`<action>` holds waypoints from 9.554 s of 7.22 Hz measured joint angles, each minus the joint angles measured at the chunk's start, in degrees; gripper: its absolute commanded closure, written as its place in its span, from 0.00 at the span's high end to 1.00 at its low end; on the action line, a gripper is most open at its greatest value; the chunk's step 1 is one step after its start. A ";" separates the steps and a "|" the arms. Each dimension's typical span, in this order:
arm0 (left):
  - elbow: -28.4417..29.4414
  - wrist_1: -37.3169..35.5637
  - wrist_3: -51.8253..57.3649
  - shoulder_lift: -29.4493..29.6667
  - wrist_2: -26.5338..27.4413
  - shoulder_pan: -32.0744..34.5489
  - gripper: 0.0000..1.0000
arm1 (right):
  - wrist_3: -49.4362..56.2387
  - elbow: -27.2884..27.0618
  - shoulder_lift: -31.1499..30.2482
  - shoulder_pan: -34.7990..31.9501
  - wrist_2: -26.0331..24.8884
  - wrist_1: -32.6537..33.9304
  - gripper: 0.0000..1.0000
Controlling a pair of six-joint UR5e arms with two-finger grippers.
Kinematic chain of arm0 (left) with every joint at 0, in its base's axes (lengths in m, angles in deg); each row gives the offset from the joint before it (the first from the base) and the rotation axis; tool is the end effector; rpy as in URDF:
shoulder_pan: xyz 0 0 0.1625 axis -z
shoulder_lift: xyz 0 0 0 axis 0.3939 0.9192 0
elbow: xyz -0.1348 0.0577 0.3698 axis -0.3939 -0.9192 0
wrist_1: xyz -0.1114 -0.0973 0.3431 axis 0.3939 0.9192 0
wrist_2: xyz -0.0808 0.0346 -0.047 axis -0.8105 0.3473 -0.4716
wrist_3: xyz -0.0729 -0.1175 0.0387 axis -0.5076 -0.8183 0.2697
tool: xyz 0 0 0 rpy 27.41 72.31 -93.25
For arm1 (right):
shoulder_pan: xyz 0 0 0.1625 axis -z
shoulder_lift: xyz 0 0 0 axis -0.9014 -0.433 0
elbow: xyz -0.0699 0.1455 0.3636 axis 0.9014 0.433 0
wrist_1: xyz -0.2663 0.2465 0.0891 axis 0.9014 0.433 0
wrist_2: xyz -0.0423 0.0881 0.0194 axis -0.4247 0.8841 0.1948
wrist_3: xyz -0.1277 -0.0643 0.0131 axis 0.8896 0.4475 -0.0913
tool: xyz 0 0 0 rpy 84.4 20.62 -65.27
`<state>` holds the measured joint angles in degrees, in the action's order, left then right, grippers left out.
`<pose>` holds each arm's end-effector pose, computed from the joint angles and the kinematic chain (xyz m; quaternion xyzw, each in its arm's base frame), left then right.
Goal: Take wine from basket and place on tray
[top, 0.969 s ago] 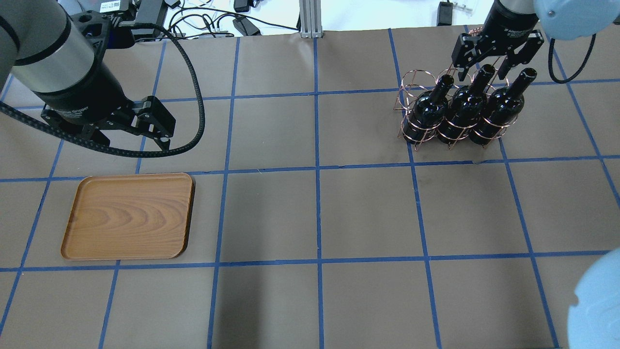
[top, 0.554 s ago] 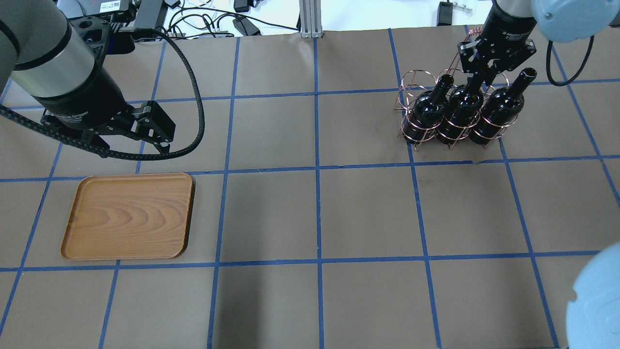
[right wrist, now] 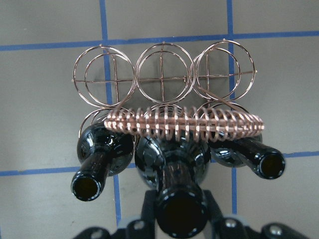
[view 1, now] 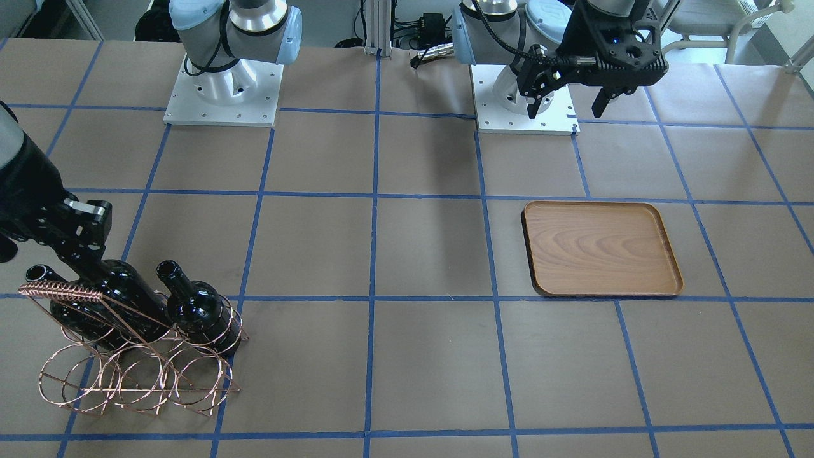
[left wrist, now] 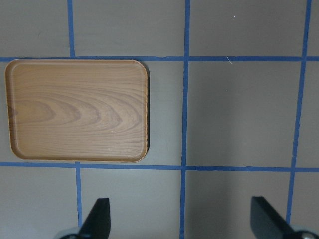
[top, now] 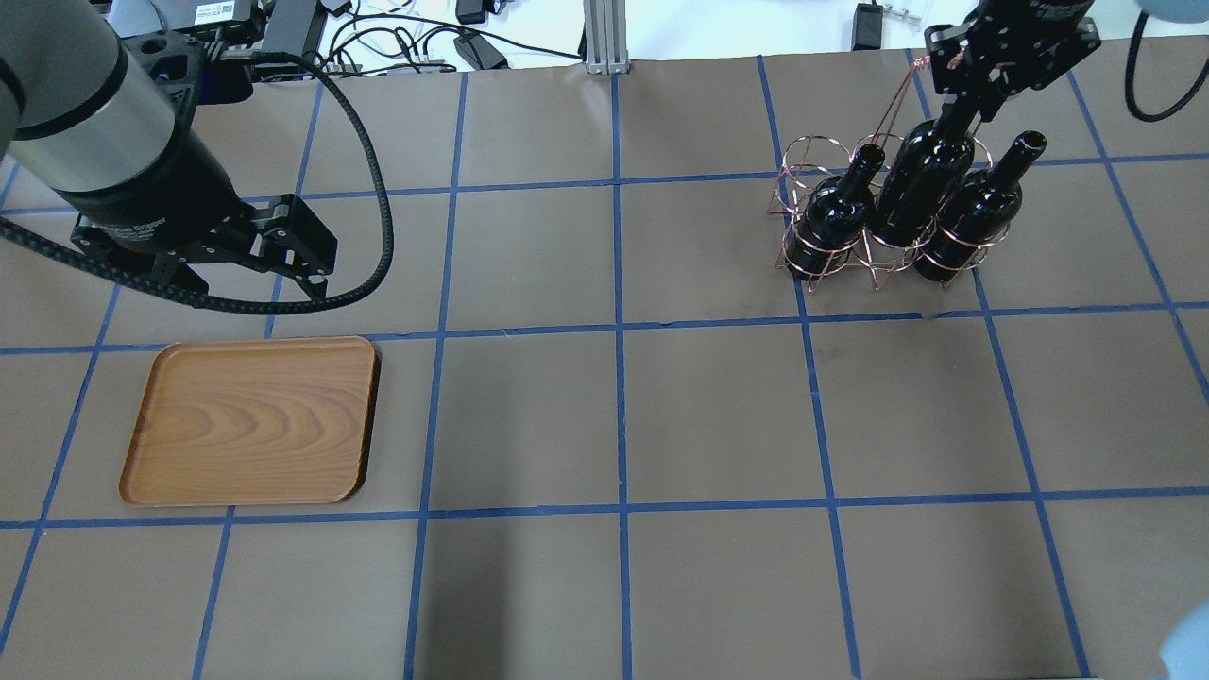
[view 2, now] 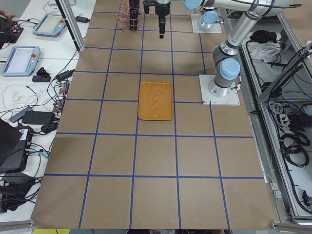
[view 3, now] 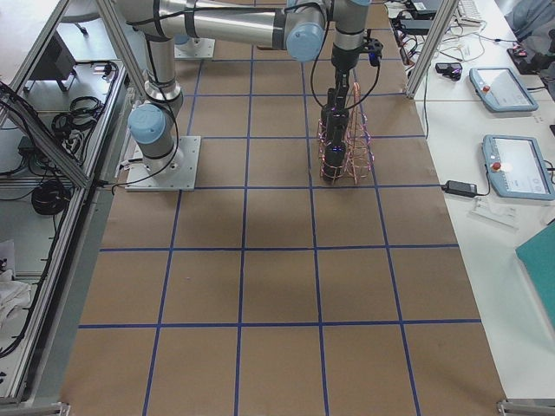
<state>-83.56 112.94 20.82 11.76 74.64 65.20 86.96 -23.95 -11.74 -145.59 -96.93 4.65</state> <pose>-0.1166 -0.3822 0.4427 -0.0153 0.9997 0.0013 0.0214 0.0454 -0.5547 0.4302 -0.0210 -0.9992 0.0299 0.0180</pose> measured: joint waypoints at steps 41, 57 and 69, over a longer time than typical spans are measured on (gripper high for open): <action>-12.32 -4.46 4.15 4.60 -3.29 7.23 0.89 | -11.31 -12.16 -16.71 -12.79 1.54 2.54 1.00; -12.85 2.19 3.91 5.38 -3.58 7.23 0.00 | -12.12 -12.07 -17.46 -13.13 0.99 -4.16 1.00; -2.55 6.82 21.77 8.35 4.86 -7.82 0.00 | -15.49 -10.79 -16.74 -13.06 3.42 -2.08 1.00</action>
<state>-86.11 119.77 42.59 20.12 79.50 57.37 71.47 -34.74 -28.48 -158.64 -93.51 2.56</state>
